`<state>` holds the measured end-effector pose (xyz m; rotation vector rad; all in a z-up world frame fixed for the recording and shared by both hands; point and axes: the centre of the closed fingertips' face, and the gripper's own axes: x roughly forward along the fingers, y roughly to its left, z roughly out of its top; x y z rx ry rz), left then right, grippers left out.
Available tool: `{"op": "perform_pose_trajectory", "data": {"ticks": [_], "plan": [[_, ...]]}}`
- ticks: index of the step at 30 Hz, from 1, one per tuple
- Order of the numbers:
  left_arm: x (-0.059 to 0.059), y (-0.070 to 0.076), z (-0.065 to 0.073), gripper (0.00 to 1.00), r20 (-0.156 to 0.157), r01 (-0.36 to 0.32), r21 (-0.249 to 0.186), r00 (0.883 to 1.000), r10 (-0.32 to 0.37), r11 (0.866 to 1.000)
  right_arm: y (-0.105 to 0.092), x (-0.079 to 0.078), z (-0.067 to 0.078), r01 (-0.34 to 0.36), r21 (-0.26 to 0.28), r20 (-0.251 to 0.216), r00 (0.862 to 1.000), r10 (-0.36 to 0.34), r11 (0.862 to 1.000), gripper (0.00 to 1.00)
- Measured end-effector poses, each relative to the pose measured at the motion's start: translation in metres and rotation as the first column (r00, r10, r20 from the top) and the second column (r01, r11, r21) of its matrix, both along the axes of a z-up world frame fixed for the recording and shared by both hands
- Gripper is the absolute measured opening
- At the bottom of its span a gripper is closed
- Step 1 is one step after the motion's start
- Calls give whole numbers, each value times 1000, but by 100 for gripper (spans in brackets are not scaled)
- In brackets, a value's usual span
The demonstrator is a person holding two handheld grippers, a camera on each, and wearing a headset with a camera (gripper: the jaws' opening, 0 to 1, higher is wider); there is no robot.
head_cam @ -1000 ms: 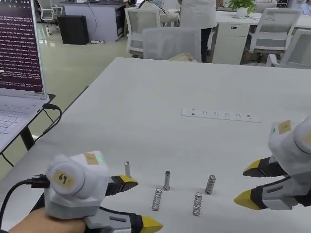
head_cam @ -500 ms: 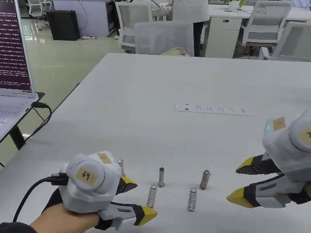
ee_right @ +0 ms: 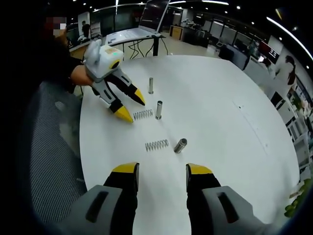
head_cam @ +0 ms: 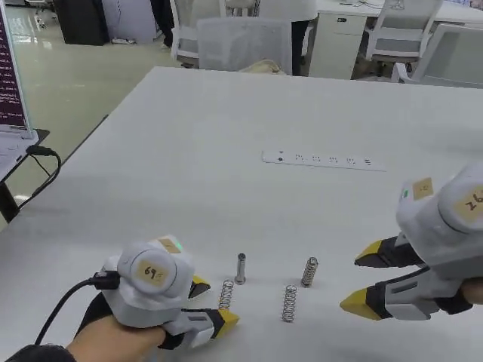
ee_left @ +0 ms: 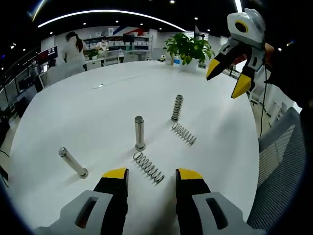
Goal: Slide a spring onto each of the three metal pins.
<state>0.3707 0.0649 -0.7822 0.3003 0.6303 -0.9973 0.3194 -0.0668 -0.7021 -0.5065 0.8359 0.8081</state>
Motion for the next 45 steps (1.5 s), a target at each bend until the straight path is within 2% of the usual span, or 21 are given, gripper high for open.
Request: {"op": "perform_pose_trajectory", "data": {"ticks": [6, 13, 21, 25, 33, 40, 45], "plan": [[5, -3, -3, 26, 18, 2, 2, 1000, -2, 1000, 1, 1, -2, 0, -5, -8, 1000, 0, 1000, 36], [9, 0, -7, 21, 35, 3, 15, 999, -3, 1000, 4, 2, -2, -3, -2, -7, 1000, 3, 1000, 36], [17, 19, -4, 17, 62, -24, 27, 998, 22, 999, 10, 0, -4, -15, -1, -16, 1000, 15, 1000, 36], [20, 19, 0, 15, 76, -30, 10, 997, 29, 1000, 11, 0, -5, -19, -5, -17, 1000, 19, 1000, 36], [16, 13, -7, 13, 89, 13, 38, 996, -17, 999, 13, 2, -3, -23, -7, -15, 1000, 22, 1000, 35], [15, 14, -7, 4, 93, 30, 40, 995, -34, 999, 14, 1, -2, -25, -10, -15, 1000, 25, 1000, 35], [14, 16, -7, 3, 86, 44, 41, 995, -47, 998, 16, 0, -1, -32, -15, -11, 999, 32, 999, 35]]}}
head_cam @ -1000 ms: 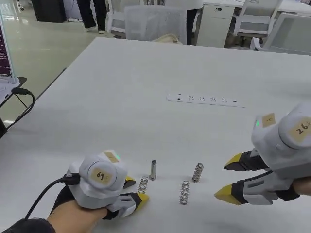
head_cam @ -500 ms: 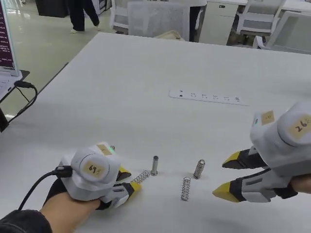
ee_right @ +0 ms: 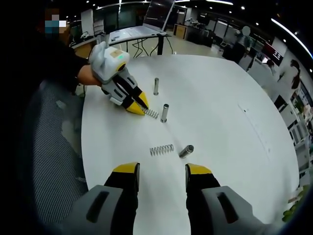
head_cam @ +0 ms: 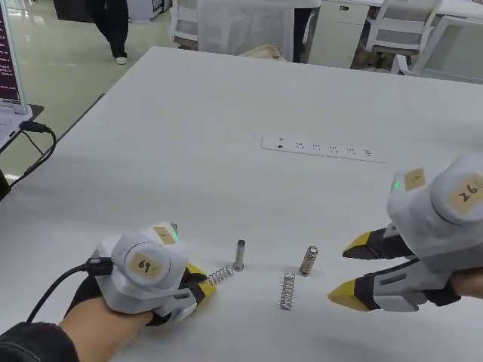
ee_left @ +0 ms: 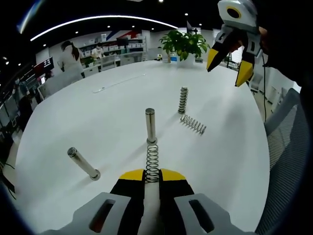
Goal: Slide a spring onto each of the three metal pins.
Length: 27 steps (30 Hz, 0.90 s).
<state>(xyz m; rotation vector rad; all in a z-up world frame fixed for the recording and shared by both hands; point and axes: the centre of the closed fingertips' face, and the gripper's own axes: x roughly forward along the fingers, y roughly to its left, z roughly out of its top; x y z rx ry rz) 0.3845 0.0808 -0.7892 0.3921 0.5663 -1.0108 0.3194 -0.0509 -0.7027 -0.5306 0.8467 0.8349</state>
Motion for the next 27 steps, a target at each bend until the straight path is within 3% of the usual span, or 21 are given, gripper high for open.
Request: {"op": "perform_pose_trajectory", "data": {"ticks": [5, 7, 12, 18, 27], "plan": [[-6, 3, 4, 3, -8, 35, -13, 999, -35, 999, 4, -1, 4, -13, -6, 4, 1000, 13, 1000, 35], [-12, 4, 6, 3, -34, 54, -33, 998, -55, 998, 4, -1, 5, -16, -8, 4, 1000, 16, 1000, 35], [-24, 12, 12, 3, -50, 78, -53, 995, -81, 996, 10, 0, 8, -28, -4, 4, 1000, 28, 1000, 34], [-37, 19, 23, 3, -48, 112, -71, 992, -115, 991, 20, -1, 13, -44, 13, 4, 999, 44, 999, 33], [-51, 25, 53, 3, -13, 145, -149, 989, -149, 978, 41, -6, 24, -81, 64, -1, 997, 82, 995, 32]]}}
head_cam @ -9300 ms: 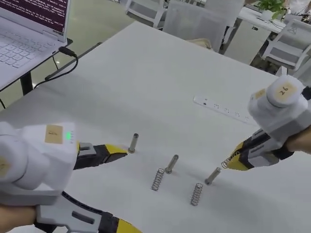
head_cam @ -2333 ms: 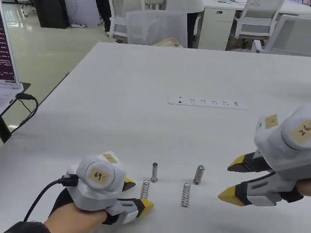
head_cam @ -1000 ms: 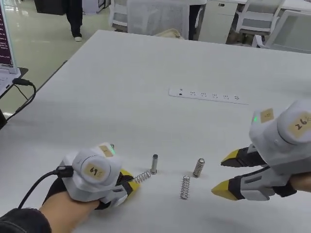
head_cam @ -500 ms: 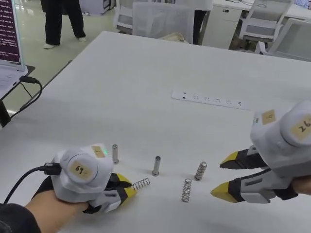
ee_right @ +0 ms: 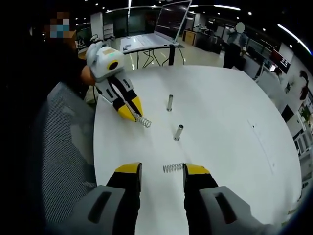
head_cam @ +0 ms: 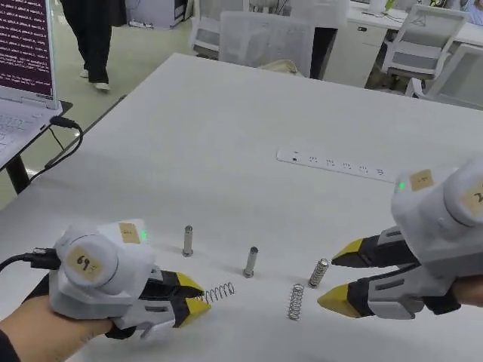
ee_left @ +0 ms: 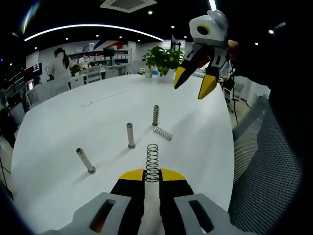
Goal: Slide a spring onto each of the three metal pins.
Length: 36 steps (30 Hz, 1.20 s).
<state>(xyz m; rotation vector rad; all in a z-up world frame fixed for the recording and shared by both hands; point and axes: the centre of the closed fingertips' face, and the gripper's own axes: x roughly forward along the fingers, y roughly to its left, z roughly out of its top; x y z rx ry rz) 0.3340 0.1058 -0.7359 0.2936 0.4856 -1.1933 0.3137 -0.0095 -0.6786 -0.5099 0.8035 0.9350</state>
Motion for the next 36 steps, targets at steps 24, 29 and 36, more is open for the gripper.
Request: {"op": "perform_pose_trajectory", "data": {"ticks": [24, 29, 36], "plan": [[-41, -24, 53, 3, 85, 165, -111, 984, -156, 980, 59, -21, 12, -139, 122, -25, 989, 143, 983, 26], [-45, -31, 62, 3, 102, 191, -122, 979, -179, 974, 63, -24, 11, -152, 128, -32, 987, 158, 980, 24], [-49, -36, 66, 3, 115, 218, -128, 972, -204, 967, 66, -28, 11, -166, 142, -35, 984, 173, 976, 19]]}}
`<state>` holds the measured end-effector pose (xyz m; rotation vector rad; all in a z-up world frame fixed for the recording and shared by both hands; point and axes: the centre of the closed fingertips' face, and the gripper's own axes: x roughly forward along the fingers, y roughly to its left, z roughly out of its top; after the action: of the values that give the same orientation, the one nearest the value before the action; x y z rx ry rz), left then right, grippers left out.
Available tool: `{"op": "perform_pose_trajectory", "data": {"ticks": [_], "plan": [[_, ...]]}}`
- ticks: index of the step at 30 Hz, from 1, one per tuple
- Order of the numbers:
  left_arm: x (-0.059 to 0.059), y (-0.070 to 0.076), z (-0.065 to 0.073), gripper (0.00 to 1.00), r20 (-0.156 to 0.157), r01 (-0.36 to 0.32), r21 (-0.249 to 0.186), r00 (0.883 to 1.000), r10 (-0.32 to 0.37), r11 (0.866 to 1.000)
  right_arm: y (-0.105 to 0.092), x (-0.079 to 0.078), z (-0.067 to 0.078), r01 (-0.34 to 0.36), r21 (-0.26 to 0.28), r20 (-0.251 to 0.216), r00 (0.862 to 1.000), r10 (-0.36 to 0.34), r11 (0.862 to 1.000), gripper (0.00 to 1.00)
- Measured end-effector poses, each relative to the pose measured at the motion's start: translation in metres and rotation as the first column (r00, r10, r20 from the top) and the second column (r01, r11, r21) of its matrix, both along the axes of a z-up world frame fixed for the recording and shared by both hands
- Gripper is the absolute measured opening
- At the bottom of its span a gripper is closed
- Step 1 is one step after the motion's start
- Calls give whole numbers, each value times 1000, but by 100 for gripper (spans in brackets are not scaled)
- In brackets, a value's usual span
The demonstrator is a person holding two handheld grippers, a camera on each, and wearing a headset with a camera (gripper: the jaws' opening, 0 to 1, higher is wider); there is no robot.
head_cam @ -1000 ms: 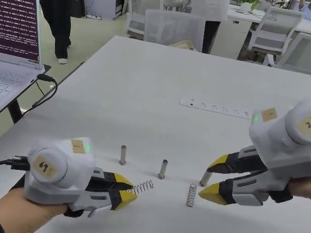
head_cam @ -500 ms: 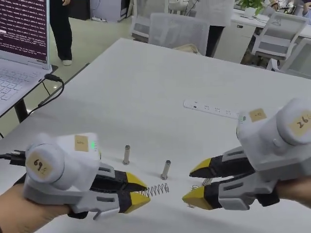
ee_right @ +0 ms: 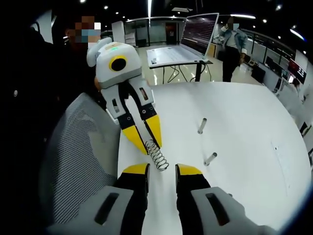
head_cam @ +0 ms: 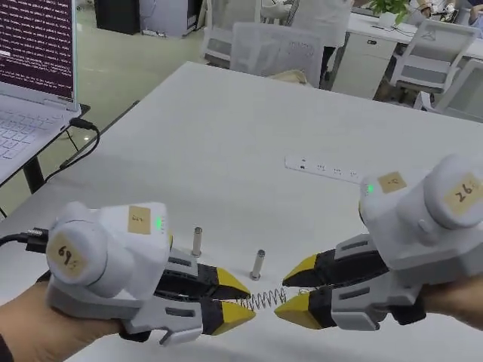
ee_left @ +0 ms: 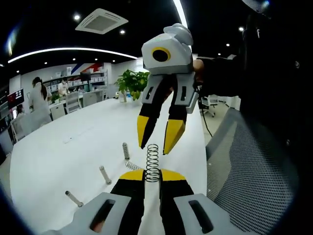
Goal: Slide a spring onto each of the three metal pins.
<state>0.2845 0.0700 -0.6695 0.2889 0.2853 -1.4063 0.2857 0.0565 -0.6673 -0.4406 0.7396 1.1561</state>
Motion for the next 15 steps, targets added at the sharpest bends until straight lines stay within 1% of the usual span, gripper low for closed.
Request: {"op": "perform_pose_trajectory", "data": {"ticks": [9, 13, 15], "plan": [[-4, -3, 5, 3, 6, 18, -17, 1000, -17, 1000, 0, -3, -1, -18, -1, -2, 1000, 18, 1000, 14], [-4, -4, 7, 3, 6, 16, -28, 1000, -16, 999, 1, -5, 0, -28, 3, -4, 1000, 28, 1000, 11], [-4, -5, 7, 3, 8, 15, -29, 1000, -15, 999, 1, -5, 0, -30, -2, 0, 1000, 30, 1000, 11]]}}
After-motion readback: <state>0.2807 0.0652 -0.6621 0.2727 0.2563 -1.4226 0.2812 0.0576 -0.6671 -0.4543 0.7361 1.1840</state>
